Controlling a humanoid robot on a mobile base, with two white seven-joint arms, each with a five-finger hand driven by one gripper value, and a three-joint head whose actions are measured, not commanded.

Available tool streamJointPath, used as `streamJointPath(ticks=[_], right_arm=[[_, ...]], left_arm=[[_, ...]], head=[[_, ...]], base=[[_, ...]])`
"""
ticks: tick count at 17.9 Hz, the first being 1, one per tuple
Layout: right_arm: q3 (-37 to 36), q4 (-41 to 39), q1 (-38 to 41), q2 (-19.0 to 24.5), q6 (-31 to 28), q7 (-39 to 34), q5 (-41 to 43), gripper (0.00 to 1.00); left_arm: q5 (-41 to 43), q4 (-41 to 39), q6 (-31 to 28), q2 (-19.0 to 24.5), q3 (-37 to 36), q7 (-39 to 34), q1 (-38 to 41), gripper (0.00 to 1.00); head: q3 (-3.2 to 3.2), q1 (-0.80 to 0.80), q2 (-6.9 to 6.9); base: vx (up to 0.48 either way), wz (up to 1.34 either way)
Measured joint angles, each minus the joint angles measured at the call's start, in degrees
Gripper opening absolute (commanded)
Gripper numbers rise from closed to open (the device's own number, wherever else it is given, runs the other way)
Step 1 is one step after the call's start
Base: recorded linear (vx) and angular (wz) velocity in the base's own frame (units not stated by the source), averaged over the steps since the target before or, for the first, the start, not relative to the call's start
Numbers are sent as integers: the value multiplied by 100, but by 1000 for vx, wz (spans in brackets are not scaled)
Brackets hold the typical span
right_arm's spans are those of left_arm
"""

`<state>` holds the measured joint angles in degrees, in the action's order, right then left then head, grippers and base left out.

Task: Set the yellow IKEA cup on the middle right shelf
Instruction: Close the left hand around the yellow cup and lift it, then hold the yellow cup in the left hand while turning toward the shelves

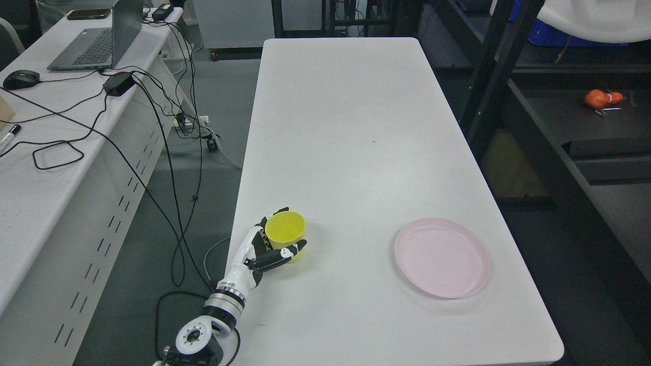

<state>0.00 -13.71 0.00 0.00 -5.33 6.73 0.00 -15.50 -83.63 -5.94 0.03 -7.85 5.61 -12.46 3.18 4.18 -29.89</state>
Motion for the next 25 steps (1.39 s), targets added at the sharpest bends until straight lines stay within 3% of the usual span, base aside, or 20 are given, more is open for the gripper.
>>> streamJointPath(ticks=[2, 6, 25], right_arm=[[0, 0, 0, 0, 0, 0, 0, 99], [0, 0, -1, 0, 0, 0, 0, 99], [0, 0, -1, 0, 0, 0, 0, 99]], left_arm=[[-164, 15, 159, -1, 43, 0, 10, 8], [-484, 4, 478, -2, 214, -15, 39, 0], [-1278, -1083, 578, -3, 705, -32, 626, 0]], head=[[0, 0, 0], [0, 0, 0], [0, 0, 0]], base=[[0, 0], [0, 0], [-190, -211]])
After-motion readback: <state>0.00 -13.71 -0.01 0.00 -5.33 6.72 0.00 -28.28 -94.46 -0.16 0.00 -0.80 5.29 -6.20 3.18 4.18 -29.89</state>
